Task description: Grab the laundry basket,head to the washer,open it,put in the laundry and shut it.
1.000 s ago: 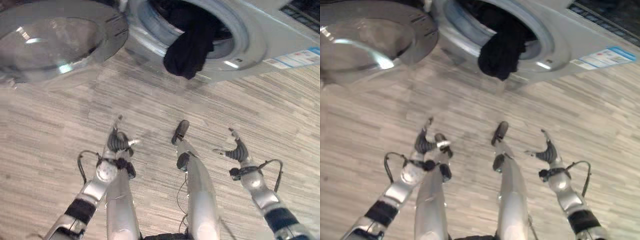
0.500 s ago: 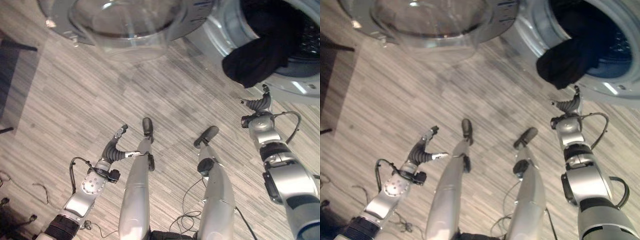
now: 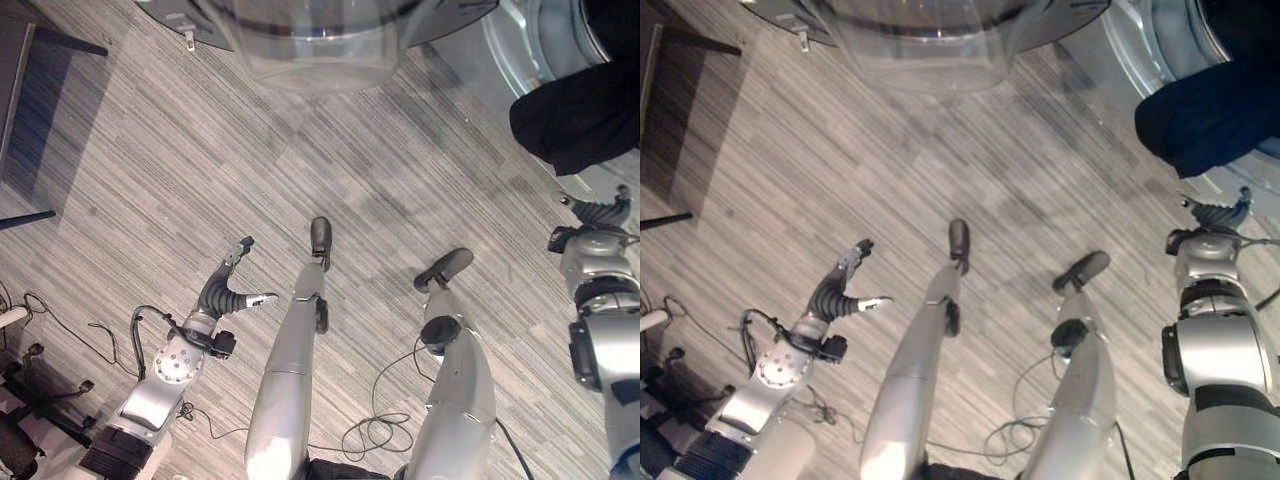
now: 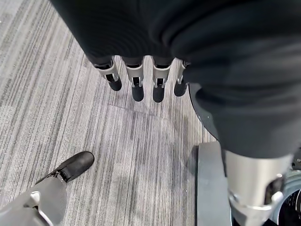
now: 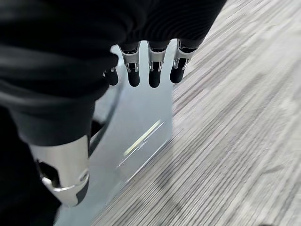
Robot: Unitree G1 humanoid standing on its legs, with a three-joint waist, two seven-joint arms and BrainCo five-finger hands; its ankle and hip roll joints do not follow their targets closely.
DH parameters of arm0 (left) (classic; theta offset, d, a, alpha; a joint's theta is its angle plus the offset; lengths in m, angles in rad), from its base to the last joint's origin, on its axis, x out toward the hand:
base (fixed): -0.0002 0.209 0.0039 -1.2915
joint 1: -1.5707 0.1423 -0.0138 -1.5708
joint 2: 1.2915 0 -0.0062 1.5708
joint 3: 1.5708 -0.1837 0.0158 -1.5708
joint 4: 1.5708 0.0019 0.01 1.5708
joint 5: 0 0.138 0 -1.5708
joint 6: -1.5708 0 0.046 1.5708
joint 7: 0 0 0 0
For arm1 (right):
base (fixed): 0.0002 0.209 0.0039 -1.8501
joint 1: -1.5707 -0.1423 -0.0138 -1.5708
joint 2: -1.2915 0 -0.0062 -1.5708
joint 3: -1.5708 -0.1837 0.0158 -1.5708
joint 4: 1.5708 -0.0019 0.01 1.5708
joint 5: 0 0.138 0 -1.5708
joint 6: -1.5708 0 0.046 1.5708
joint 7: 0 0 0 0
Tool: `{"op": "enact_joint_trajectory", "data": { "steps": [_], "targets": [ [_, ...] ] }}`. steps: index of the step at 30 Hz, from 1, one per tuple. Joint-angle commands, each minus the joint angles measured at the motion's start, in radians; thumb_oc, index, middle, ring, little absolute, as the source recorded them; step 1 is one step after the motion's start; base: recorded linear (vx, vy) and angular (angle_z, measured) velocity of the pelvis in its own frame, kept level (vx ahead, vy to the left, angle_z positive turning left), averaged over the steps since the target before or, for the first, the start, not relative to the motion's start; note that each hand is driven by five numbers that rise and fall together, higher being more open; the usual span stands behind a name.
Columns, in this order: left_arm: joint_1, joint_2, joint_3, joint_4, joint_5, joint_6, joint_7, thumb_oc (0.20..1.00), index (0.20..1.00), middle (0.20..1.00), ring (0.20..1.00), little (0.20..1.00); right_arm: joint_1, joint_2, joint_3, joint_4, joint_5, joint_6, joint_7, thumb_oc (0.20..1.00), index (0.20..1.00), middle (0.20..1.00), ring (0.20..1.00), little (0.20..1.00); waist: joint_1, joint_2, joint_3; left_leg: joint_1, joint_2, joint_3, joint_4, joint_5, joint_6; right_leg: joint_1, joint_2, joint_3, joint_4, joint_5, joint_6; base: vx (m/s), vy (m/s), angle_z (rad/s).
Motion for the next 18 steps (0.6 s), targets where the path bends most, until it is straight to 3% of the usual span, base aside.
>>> {"op": "enact_joint_trajectory", "data": {
  "steps": [1, 18],
  "targets": [
    [0.057, -0.021, -0.021, -0.027, -0.031, -0.031, 0.005, 1.000, 1.000, 1.000, 1.000, 1.000, 0.047, -0.086, 0.022, 0.008, 0.038, -0.011, -0.002, 1.000, 1.000, 1.000, 1.000, 1.000, -0.011, 0.051, -0.047, -0.066, 0.010, 0.026, 0.011, -0.058, -0.019, -0.035, 0.065, 0.061, 0.007, -0.141, 0.049, 0.02, 0.009, -0.03],
    [0.064, -0.038, -0.060, -0.035, -0.093, -0.044, 0.013, 1.000, 1.000, 1.000, 1.000, 1.000, -0.222, -0.080, 0.131, 0.029, 0.069, -0.024, -0.013, 1.000, 1.000, 1.000, 1.000, 1.000, 0.051, 0.084, -0.029, -0.125, -0.003, -0.003, 0.021, -0.053, -0.014, -0.093, 0.057, 0.053, 0.038, -0.153, 0.054, 0.01, -0.010, 0.01]
  ]
}}
